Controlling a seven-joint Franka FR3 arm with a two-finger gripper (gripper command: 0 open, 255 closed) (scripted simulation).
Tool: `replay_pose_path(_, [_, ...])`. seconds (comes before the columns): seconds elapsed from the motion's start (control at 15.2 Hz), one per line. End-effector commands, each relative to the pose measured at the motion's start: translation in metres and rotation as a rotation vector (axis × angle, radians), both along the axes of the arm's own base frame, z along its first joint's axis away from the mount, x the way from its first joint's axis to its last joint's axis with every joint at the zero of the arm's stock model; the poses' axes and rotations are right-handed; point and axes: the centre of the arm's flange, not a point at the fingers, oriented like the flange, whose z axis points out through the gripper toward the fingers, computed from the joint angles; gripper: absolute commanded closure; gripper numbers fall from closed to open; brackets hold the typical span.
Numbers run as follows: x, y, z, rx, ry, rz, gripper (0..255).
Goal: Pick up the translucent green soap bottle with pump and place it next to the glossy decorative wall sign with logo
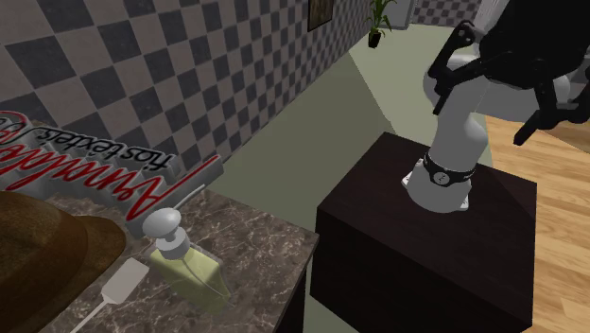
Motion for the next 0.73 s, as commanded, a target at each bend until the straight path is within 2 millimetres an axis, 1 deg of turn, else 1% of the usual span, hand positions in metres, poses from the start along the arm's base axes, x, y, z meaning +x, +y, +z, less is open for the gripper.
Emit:
replay_pose_path(0.0, [0.0,0.0,0.0,0.0,0.0,0.0,0])
replay_pose_path(0.66, [0.085,-0.088,-0.035,-0.006,-0.045,-0.017,0])
